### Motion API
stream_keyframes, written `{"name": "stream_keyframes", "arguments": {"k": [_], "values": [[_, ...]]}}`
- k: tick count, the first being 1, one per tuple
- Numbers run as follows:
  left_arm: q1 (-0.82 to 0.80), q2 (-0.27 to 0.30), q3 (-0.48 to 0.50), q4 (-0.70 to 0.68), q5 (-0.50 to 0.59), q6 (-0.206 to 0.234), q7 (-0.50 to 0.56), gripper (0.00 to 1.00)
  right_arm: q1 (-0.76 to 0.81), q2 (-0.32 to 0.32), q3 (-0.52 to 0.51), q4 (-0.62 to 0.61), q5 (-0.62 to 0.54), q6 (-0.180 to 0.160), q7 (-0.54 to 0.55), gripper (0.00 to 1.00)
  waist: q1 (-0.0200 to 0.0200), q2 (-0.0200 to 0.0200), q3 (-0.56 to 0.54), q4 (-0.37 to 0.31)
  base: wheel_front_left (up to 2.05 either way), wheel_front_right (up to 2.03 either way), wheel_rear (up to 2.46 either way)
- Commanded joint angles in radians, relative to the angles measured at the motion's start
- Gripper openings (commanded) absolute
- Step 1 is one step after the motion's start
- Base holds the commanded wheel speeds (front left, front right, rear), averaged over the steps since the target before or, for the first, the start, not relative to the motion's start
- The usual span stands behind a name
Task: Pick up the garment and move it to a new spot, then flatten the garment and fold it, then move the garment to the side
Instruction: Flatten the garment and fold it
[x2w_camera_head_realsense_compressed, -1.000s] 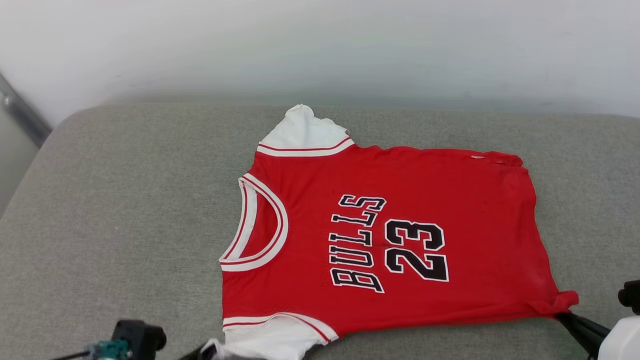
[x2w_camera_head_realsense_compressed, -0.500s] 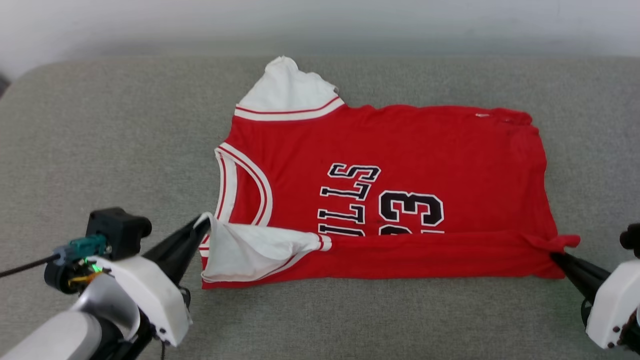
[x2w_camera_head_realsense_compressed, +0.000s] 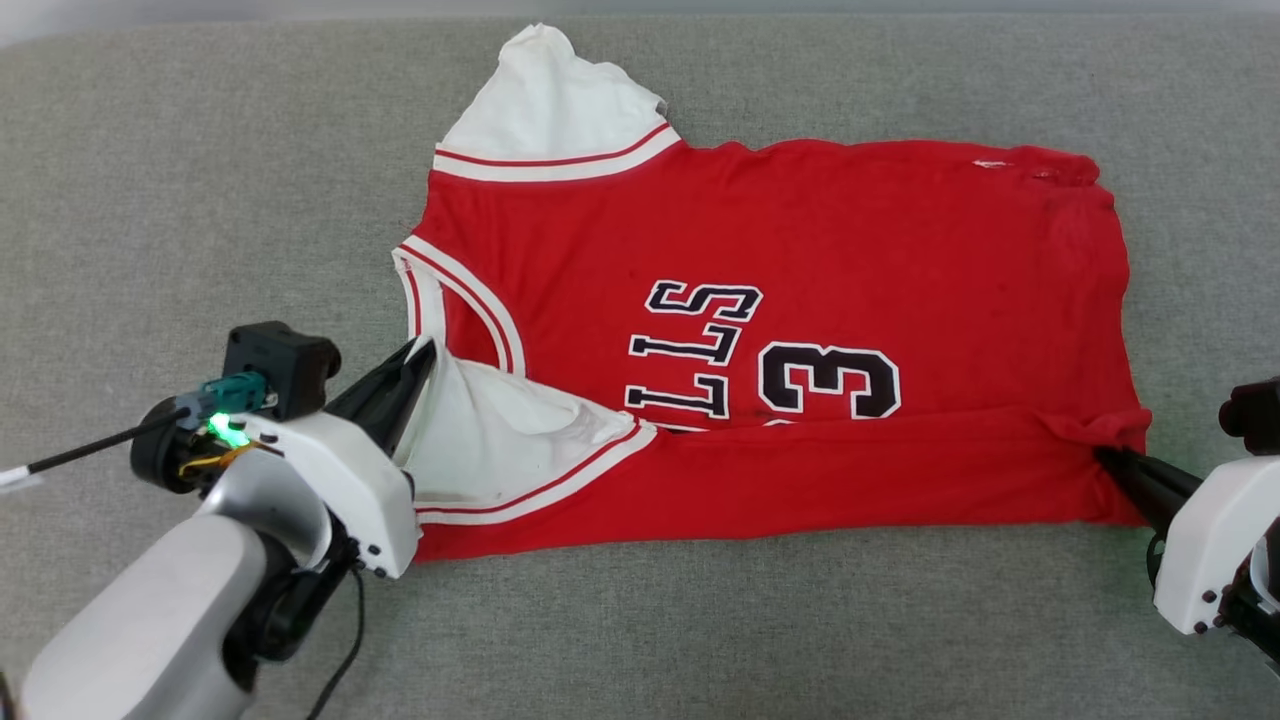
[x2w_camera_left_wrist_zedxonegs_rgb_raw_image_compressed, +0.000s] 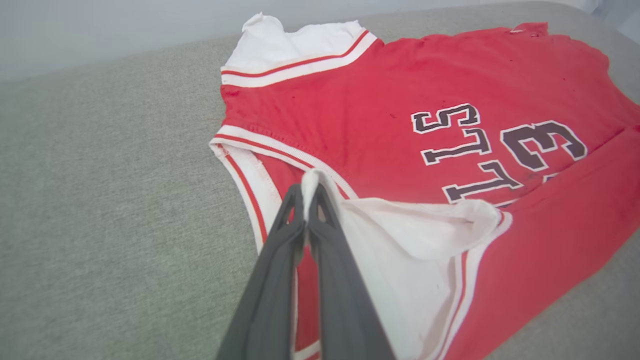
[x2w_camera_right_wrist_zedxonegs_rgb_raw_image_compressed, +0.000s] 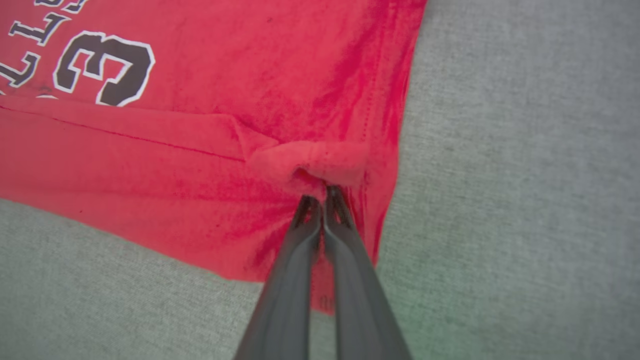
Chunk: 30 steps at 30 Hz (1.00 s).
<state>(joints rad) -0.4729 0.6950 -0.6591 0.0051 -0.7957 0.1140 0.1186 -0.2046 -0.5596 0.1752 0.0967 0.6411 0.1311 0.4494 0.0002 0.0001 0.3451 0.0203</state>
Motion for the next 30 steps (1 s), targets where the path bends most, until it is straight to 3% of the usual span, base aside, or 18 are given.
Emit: {"name": "stream_keyframes", "arguments": {"k": [1, 2, 3, 4, 5, 8, 17, 22, 30], "values": [[-0.018, -0.024, -0.003, 0.029, 0.001, -0.008, -0.013, 0.0, -0.016, 0.006, -0.003, 0.012, -0.007, -0.001, -0.003, 0.0, -0.0002, -0.0001, 0.002, 0.003, 0.0, 0.0, 0.0], [-0.025, -0.034, -0.008, 0.051, 0.006, -0.012, -0.018, 0.0, -0.02, 0.008, -0.003, 0.019, -0.01, -0.001, 0.0, 0.0, -0.0002, -0.0001, 0.002, 0.003, 0.0, 0.0, 0.0], [-0.033, -0.043, -0.01, 0.071, 0.012, -0.01, -0.027, 0.33, -0.022, 0.011, -0.005, 0.029, -0.011, -0.001, 0.005, 0.0, -0.0002, -0.0001, 0.0, 0.003, 0.0, 0.0, 0.0], [-0.039, -0.052, -0.012, 0.094, 0.019, -0.006, -0.035, 0.96, -0.025, 0.013, -0.002, 0.034, -0.019, -0.001, 0.004, 0.49, -0.0002, -0.0001, -0.004, 0.003, 0.0, 0.0, 0.0], [-0.038, -0.062, -0.017, 0.114, 0.018, -0.007, -0.039, 1.0, -0.029, 0.016, -0.001, 0.039, -0.022, -0.001, 0.0, 1.0, -0.0002, -0.0001, -0.009, 0.002, 0.0, 0.0, 0.0], [-0.038, -0.079, -0.027, 0.16, 0.02, -0.013, -0.048, 1.0, -0.034, 0.026, 0.003, 0.05, -0.018, -0.001, 0.002, 1.0, -0.0002, -0.0001, -0.029, 0.001, 0.0, 0.0, 0.0], [0.028, -0.13, -0.004, 0.185, -0.011, 0.038, -0.112, 1.0, 0.013, 0.034, -0.009, 0.049, -0.036, -0.001, 0.048, 1.0, -0.0002, -0.0001, -0.104, 0.009, 0.0, 0.0, 0.0], [0.097, -0.126, 0.01, 0.131, -0.034, 0.107, -0.103, 1.0, 0.058, 0.063, -0.047, 0.021, -0.076, -0.001, 0.071, 1.0, -0.0002, -0.0001, -0.146, 0.012, 0.0, 0.0, 0.0], [0.22, -0.034, -0.033, -0.013, -0.046, 0.206, 0.051, 1.0, 0.133, 0.146, -0.148, -0.07, -0.134, -0.001, 0.154, 1.0, -0.0002, -0.0001, -0.163, 0.01, 0.0, 0.0, 0.0]]}}
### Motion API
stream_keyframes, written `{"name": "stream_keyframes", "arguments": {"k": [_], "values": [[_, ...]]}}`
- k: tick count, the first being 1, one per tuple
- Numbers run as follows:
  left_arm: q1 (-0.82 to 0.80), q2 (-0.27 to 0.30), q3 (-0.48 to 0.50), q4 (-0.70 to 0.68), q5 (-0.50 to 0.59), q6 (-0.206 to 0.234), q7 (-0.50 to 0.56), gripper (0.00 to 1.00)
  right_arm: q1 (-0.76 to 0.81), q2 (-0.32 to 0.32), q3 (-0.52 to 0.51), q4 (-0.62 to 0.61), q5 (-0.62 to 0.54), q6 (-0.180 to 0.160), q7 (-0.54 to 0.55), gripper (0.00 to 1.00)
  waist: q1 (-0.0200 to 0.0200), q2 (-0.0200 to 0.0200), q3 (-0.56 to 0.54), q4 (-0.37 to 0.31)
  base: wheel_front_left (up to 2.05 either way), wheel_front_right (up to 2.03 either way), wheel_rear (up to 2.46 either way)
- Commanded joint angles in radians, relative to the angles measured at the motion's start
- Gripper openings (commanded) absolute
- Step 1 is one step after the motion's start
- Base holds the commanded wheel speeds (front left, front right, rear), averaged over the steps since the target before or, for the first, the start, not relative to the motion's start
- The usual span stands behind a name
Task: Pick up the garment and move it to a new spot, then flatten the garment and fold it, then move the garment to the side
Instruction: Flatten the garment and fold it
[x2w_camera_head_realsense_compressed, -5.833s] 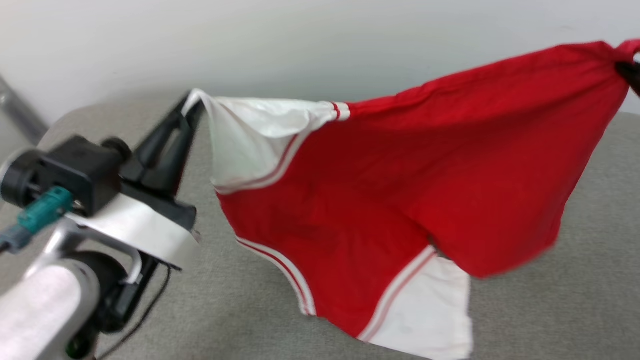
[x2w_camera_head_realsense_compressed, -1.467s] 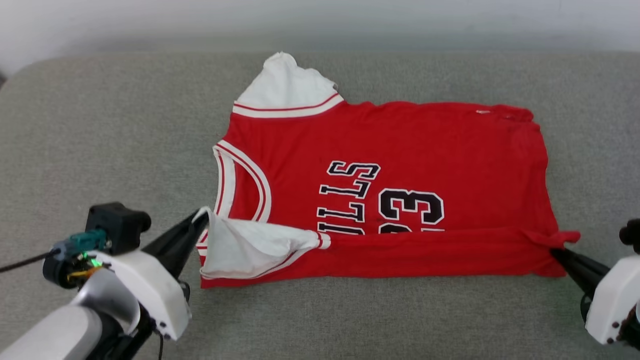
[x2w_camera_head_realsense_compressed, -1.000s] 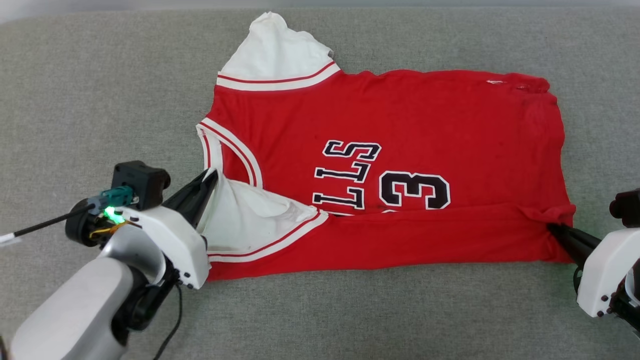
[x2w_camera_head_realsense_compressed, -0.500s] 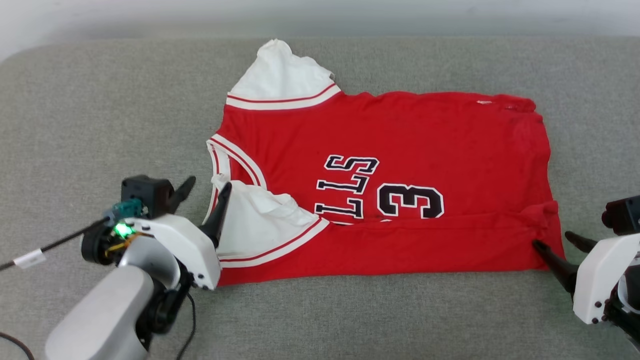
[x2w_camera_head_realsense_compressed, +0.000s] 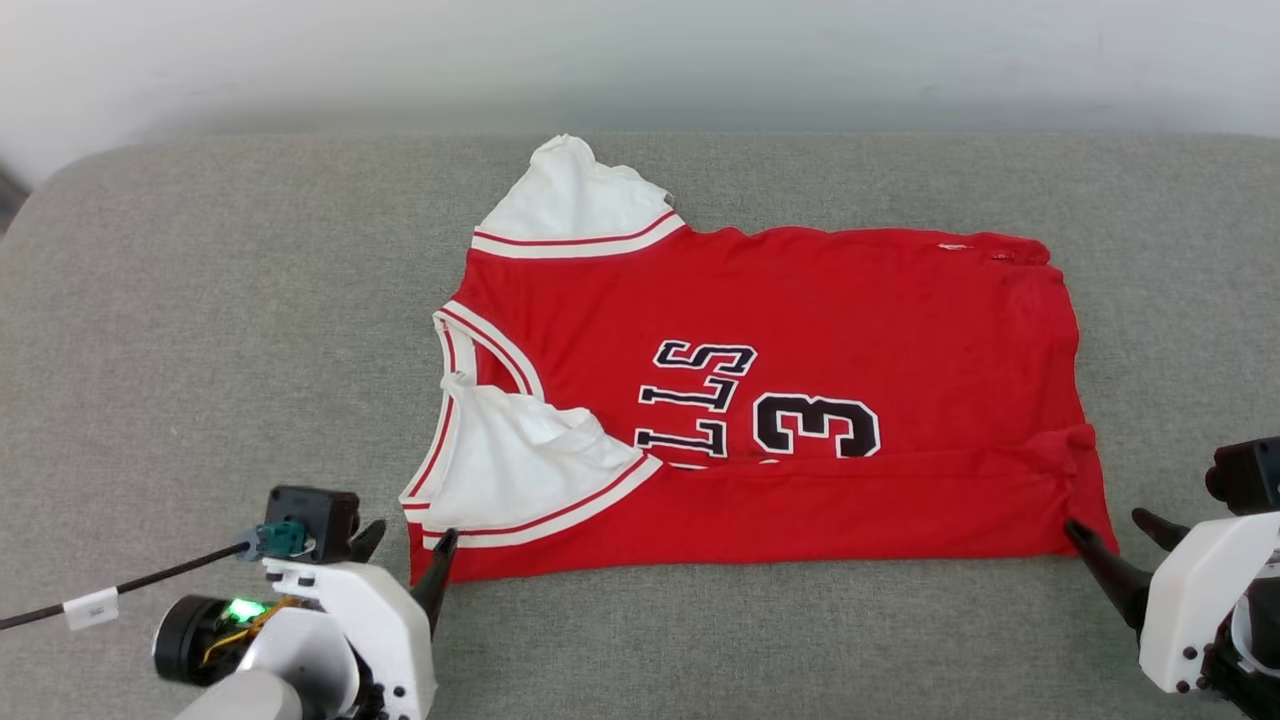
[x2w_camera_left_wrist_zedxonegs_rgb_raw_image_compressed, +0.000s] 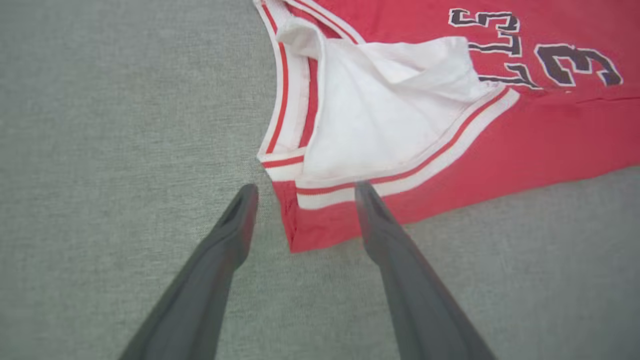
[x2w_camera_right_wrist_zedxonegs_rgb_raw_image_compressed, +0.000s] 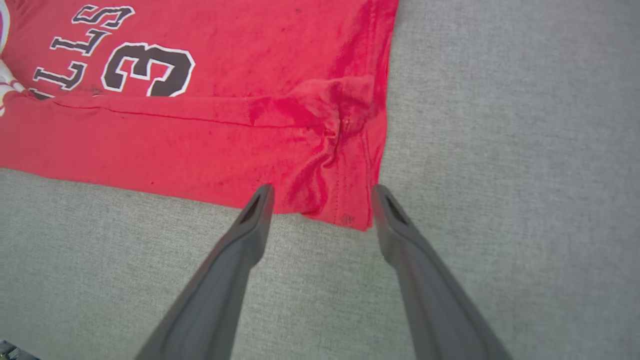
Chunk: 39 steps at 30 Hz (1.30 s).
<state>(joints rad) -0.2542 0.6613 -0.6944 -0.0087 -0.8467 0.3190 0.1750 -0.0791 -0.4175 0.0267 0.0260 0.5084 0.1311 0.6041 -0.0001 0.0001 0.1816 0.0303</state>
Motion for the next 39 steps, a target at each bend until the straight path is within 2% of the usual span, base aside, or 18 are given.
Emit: {"name": "stream_keyframes", "arguments": {"k": [1, 5, 9, 14, 18, 19, 20, 23, 27, 34, 39], "values": [[0.008, 0.009, 0.001, -0.011, 0.007, 0.016, 0.011, 1.0, 0.015, 0.013, -0.009, -0.015, -0.009, -0.001, 0.007, 1.0, 0.0001, -0.0001, 0.002, -0.001, 0.0, 0.0, 0.0], [0.034, 0.027, -0.017, -0.025, 0.005, 0.052, 0.062, 1.0, 0.04, 0.045, -0.036, -0.07, -0.037, -0.001, 0.038, 1.0, 0.0001, -0.0001, 0.017, -0.01, 0.0, 0.0, 0.0], [0.027, 0.019, -0.018, 0.0, 0.004, 0.064, 0.067, 1.0, 0.054, 0.066, -0.053, -0.113, -0.056, -0.001, 0.057, 1.0, 0.0001, -0.0001, 0.041, -0.021, 0.0, 0.0, 0.0], [0.011, 0.002, -0.007, 0.053, -0.016, 0.05, 0.059, 1.0, 0.059, 0.086, -0.078, -0.154, -0.071, -0.001, 0.082, 1.0, 0.0001, -0.0001, 0.072, -0.033, 0.0, 0.0, 0.0], [0.006, -0.012, -0.02, 0.096, -0.035, 0.019, 0.077, 1.0, 0.049, 0.096, -0.1, -0.184, -0.077, -0.001, 0.096, 1.0, 0.0001, -0.0001, 0.097, -0.039, 0.0, 0.0, 0.0], [0.006, -0.018, -0.027, 0.109, -0.041, 0.009, 0.086, 0.69, 0.049, 0.097, -0.104, -0.19, -0.078, -0.001, 0.1, 1.0, 0.0001, -0.0001, 0.101, -0.039, 0.0, 0.0, 0.0], [0.007, -0.022, -0.039, 0.12, -0.044, -0.004, 0.098, 0.0, 0.049, 0.099, -0.108, -0.196, -0.08, -0.001, 0.101, 1.0, 0.0001, -0.0001, 0.105, -0.039, 0.0, 0.0, 0.0], [0.01, -0.036, -0.066, 0.146, -0.05, -0.037, 0.118, 0.0, 0.051, 0.099, -0.124, -0.209, -0.086, -0.001, 0.109, 1.0, 0.0001, -0.0001, 0.11, -0.035, 0.0, 0.0, 0.0], [0.004, -0.044, -0.064, 0.152, -0.045, -0.055, 0.089, 0.0, 0.046, 0.086, -0.134, -0.215, -0.107, -0.001, 0.117, 1.0, 0.0001, -0.0001, 0.098, -0.022, 0.0, 0.0, 0.0], [-0.021, -0.026, -0.027, 0.053, -0.013, -0.035, 0.016, 0.0, 0.03, 0.099, -0.16, -0.174, -0.148, -0.001, 0.15, 1.0, 0.0001, -0.0001, 0.061, 0.013, 0.0, 0.0, 0.0], [-0.021, -0.012, -0.032, -0.044, 0.009, -0.012, 0.023, 0.0, 0.005, 0.13, -0.17, -0.099, -0.195, -0.001, 0.213, 1.0, 0.0001, -0.0001, 0.063, 0.036, 0.0, 0.0, 0.0]]}}
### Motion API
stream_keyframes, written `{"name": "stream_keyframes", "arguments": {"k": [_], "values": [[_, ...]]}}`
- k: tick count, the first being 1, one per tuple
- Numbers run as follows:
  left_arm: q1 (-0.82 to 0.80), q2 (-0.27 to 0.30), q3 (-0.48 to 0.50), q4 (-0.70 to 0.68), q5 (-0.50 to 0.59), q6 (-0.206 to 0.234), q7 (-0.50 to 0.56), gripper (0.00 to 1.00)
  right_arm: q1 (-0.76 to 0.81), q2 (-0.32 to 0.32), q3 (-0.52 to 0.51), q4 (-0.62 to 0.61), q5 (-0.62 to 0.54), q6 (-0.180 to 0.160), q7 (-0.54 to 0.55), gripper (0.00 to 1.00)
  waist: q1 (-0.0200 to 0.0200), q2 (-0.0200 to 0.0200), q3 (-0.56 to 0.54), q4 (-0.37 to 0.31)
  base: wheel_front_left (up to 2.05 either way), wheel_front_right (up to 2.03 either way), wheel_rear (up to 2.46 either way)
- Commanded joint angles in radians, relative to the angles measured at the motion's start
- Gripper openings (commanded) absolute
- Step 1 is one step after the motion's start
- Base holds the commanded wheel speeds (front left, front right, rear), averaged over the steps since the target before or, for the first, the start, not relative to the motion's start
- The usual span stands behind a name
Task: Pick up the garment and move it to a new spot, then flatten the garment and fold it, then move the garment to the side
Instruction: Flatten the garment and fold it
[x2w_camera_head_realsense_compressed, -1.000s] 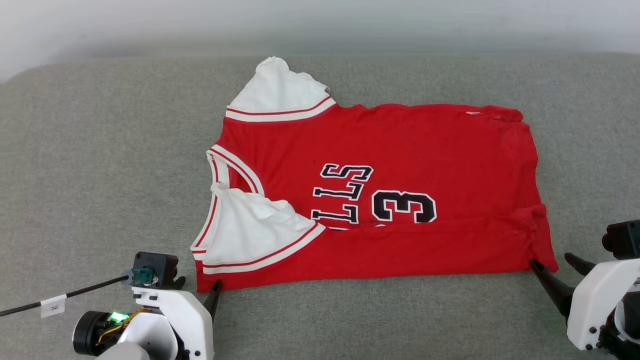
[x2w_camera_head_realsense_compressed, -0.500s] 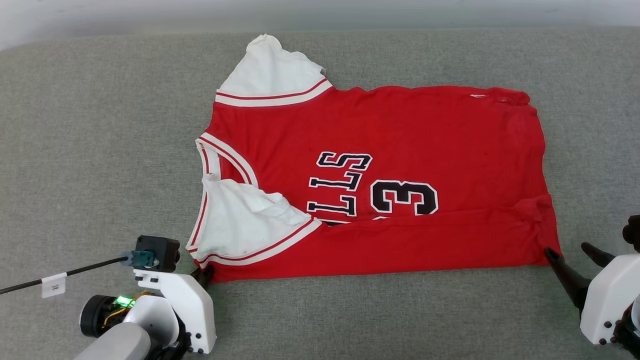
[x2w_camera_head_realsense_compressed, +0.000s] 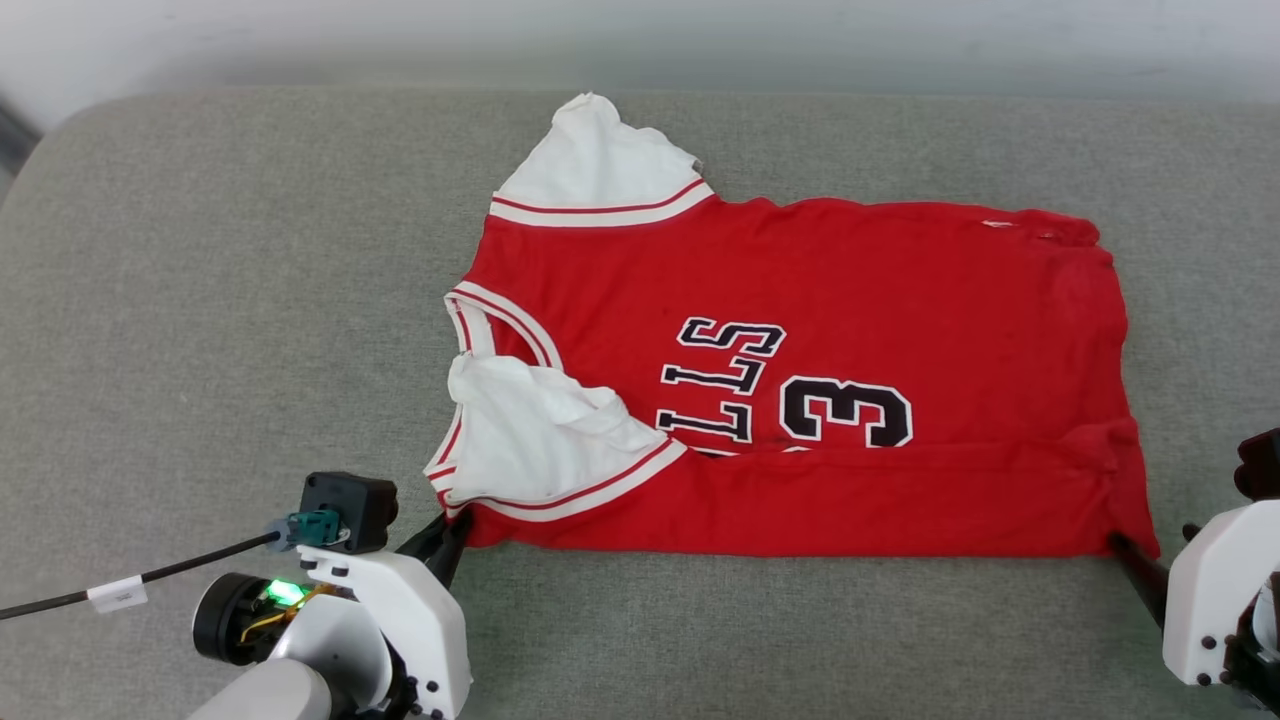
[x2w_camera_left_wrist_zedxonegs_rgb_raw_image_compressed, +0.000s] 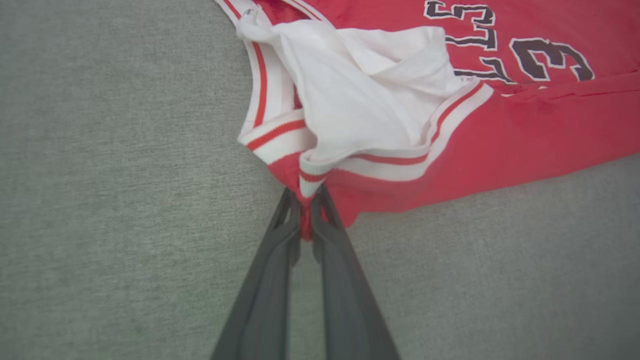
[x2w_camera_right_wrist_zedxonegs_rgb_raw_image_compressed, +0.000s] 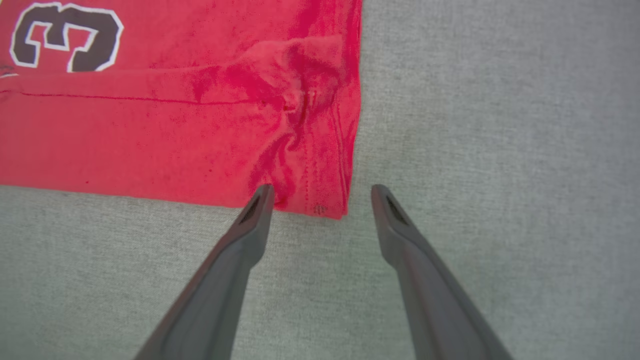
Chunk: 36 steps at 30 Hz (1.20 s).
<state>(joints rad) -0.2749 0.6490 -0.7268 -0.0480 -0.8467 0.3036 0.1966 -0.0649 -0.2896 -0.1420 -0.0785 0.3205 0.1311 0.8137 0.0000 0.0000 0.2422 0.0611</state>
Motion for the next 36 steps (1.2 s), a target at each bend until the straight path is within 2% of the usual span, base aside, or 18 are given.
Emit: {"name": "stream_keyframes", "arguments": {"k": [1, 6, 11, 12, 13, 14, 24, 28, 36], "values": [[-0.001, 0.004, 0.0, -0.024, 0.011, 0.008, 0.005, 0.0, -0.017, 0.01, -0.002, 0.019, -0.016, -0.001, 0.017, 1.0, 0.0, 0.0, 0.006, 0.009, 0.0, 0.0, 0.0], [-0.022, 0.017, -0.006, -0.105, 0.032, 0.031, 0.025, 0.0, -0.057, 0.036, -0.02, 0.107, -0.079, -0.001, 0.066, 1.0, 0.0, 0.0, 0.044, 0.035, 0.0, 0.0, 0.0], [-0.028, 0.019, -0.014, -0.116, 0.037, 0.034, 0.036, 0.0, -0.055, 0.056, 0.005, 0.202, -0.07, -0.001, 0.095, 1.0, 0.0, 0.0, 0.068, 0.048, 0.0, 0.0, 0.0], [-0.028, 0.019, -0.015, -0.113, 0.037, 0.033, 0.036, 0.0, -0.051, 0.056, 0.012, 0.214, -0.066, -0.001, 0.097, 0.71, 0.0, 0.0, 0.068, 0.048, 0.0, 0.0, 0.0], [-0.027, 0.019, -0.017, -0.111, 0.036, 0.033, 0.036, 0.0, -0.049, 0.056, 0.017, 0.225, -0.061, -0.001, 0.098, 0.29, 0.0, 0.0, 0.066, 0.048, 0.0, 0.0, 0.0], [-0.026, 0.019, -0.018, -0.108, 0.035, 0.032, 0.037, 0.0, -0.046, 0.054, 0.02, 0.232, -0.058, -0.001, 0.095, 0.0, 0.0, 0.0, 0.064, 0.048, 0.0, 0.0, 0.0], [0.017, 0.043, -0.027, -0.065, 0.03, 0.04, 0.042, 0.0, -0.031, 0.01, -0.003, 0.227, -0.017, -0.001, 0.074, 0.0, 0.0, 0.0, -0.005, 0.025, 0.0, 0.0, 0.0], [0.053, 0.061, -0.026, -0.075, 0.015, 0.047, 0.043, 0.0, -0.011, 0.001, -0.029, 0.192, -0.009, -0.001, 0.068, 0.0, 0.0, 0.0, -0.046, 0.013, 0.0, 0.0, 0.0], [0.149, 0.126, -0.05, -0.133, 0.006, 0.072, 0.068, 0.0, 0.126, -0.009, -0.082, 0.078, 0.017, -0.001, 0.114, 0.0, 0.0, 0.0, -0.101, 0.0, 0.0, 0.0, 0.0]]}}
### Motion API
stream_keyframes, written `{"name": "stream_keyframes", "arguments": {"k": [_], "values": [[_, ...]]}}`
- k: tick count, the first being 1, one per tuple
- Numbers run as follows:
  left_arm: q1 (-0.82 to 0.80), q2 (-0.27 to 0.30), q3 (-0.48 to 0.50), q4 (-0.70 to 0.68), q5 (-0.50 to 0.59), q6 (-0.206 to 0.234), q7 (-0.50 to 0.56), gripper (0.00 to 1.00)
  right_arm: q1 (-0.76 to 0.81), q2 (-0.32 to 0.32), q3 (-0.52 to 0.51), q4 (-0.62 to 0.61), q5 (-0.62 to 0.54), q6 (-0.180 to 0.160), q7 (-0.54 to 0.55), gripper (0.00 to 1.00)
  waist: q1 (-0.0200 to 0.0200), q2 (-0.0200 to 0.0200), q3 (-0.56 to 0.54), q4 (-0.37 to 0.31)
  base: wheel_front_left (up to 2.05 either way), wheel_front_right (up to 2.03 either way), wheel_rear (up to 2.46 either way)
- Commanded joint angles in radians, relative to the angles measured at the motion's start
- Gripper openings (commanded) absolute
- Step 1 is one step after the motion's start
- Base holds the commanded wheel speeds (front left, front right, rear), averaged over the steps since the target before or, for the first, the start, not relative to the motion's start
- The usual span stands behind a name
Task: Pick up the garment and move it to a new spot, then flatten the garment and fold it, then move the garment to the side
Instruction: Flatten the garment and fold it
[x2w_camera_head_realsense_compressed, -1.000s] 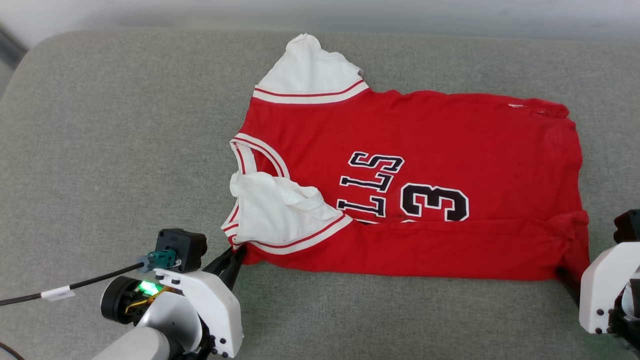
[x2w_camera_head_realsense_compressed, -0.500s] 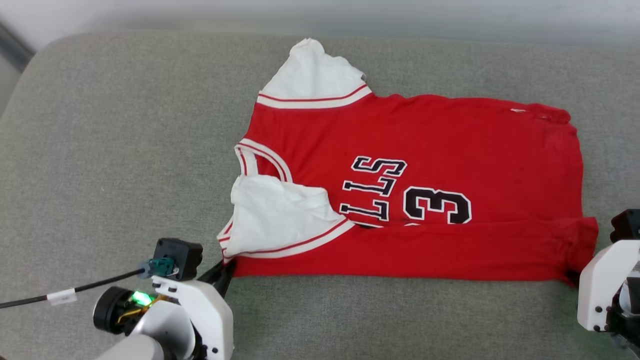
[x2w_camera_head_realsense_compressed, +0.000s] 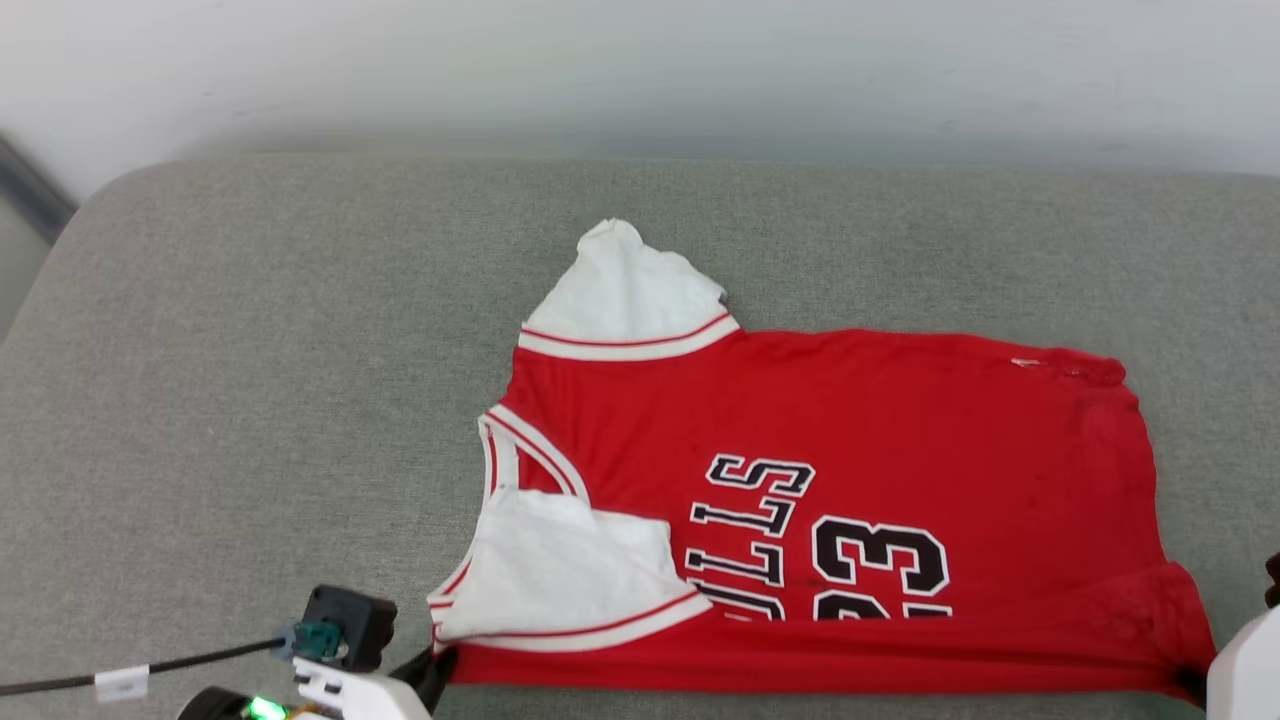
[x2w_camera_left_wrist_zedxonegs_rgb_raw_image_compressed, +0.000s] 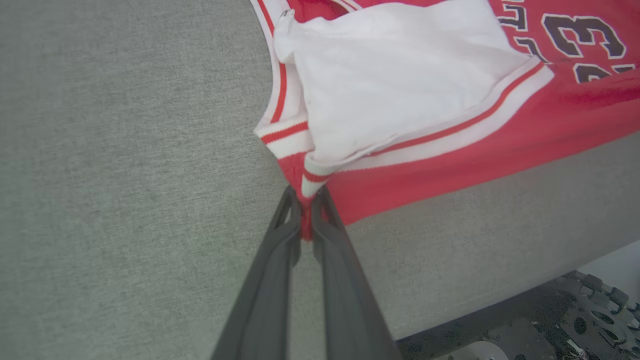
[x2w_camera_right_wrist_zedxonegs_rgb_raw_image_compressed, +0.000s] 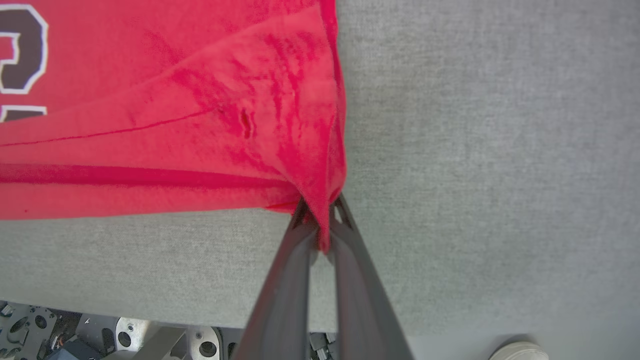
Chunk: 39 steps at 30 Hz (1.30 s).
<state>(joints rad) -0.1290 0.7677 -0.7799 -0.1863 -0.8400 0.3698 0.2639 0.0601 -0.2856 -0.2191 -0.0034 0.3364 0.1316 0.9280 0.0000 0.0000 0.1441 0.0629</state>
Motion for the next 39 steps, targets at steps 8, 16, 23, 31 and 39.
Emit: {"name": "stream_keyframes", "arguments": {"k": [8, 16, 23, 31, 39], "values": [[0.075, 0.023, -0.033, -0.01, -0.026, -0.006, 0.02, 0.0, 0.095, -0.021, -0.024, -0.113, 0.012, -0.002, 0.066, 0.0, 0.0, 0.0, -0.008, -0.013, 0.0, 0.0, 0.0], [0.046, -0.017, -0.052, 0.058, -0.018, -0.037, 0.007, 1.0, 0.054, 0.0, 0.003, -0.097, 0.004, -0.002, 0.042, 0.65, 0.0, 0.0, -0.001, -0.017, 0.0, 0.0, 0.0], [-0.006, -0.055, -0.022, 0.083, 0.044, -0.073, -0.145, 1.0, 0.012, -0.002, 0.008, -0.104, 0.01, -0.001, -0.063, 1.0, 0.0, 0.0, -0.031, -0.01, 0.0, 0.0, 0.0], [-0.02, -0.118, 0.087, 0.12, 0.086, -0.025, -0.406, 1.0, -0.05, 0.015, 0.05, -0.183, 0.005, -0.001, -0.344, 1.0, 0.0, 0.0, -0.057, -0.026, 0.0, 0.0, 0.0], [-0.003, -0.202, 0.225, 0.104, 0.184, -0.007, -0.529, 1.0, -0.05, 0.049, 0.1, -0.222, -0.052, -0.001, -0.696, 1.0, 0.0, 0.0, -0.056, -0.041, 0.0, 0.0, 0.0]]}}
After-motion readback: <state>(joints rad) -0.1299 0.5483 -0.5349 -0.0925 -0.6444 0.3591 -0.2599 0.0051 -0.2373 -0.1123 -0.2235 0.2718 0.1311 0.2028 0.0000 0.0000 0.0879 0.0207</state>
